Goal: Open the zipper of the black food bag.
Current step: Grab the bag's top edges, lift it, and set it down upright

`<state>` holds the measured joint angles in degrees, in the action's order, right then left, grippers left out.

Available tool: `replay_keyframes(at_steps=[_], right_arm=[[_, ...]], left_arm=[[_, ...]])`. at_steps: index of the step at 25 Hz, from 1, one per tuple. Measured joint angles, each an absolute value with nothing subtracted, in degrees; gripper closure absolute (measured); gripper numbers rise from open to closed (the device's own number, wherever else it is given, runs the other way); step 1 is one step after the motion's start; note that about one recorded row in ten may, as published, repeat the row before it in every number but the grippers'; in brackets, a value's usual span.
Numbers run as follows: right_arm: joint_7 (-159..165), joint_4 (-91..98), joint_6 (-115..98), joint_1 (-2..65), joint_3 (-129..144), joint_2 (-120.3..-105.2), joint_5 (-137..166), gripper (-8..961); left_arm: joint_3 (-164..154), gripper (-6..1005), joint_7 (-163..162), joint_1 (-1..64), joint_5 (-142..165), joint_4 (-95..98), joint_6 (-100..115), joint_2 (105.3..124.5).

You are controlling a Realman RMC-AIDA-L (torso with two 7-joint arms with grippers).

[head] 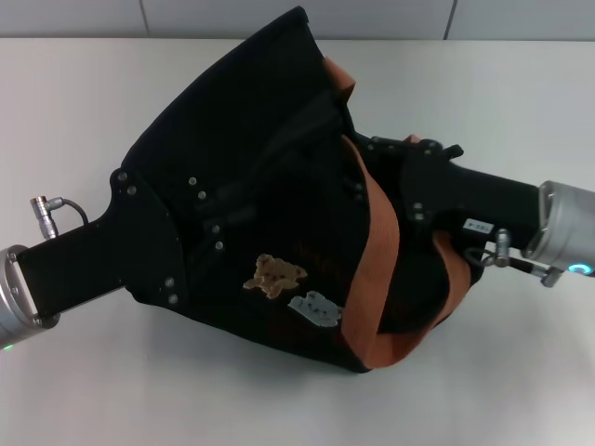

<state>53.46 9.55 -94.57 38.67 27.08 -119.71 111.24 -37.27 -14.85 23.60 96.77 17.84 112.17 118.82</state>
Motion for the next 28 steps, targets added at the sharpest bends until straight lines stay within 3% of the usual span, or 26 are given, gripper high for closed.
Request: replay_keyframes(at_steps=[11,14,19,28], right_arm=[[50.02,4.69,-89.45,42.23,28.08,-119.89,111.06,508],[48.88,3.40,-88.44,43.40,28.04,-119.89,111.06,574],[48.08,2.16,-87.70,44.34,27.67,-119.89,111.05,791],[48.15,2.02,-88.02,44.29,25.94,-119.89,110.26,928]], left_arm=[[-37.26,905,-14.85,24.07,96.77,17.85,112.67,118.82],[-37.26,905,-14.85,24.22,96.77,17.85,112.77,118.83],[-37.26,905,-14.86,24.50,96.76,17.84,112.86,118.83],[-37.27,905,-14.85,24.70,96.79,17.84,112.87,118.83]])
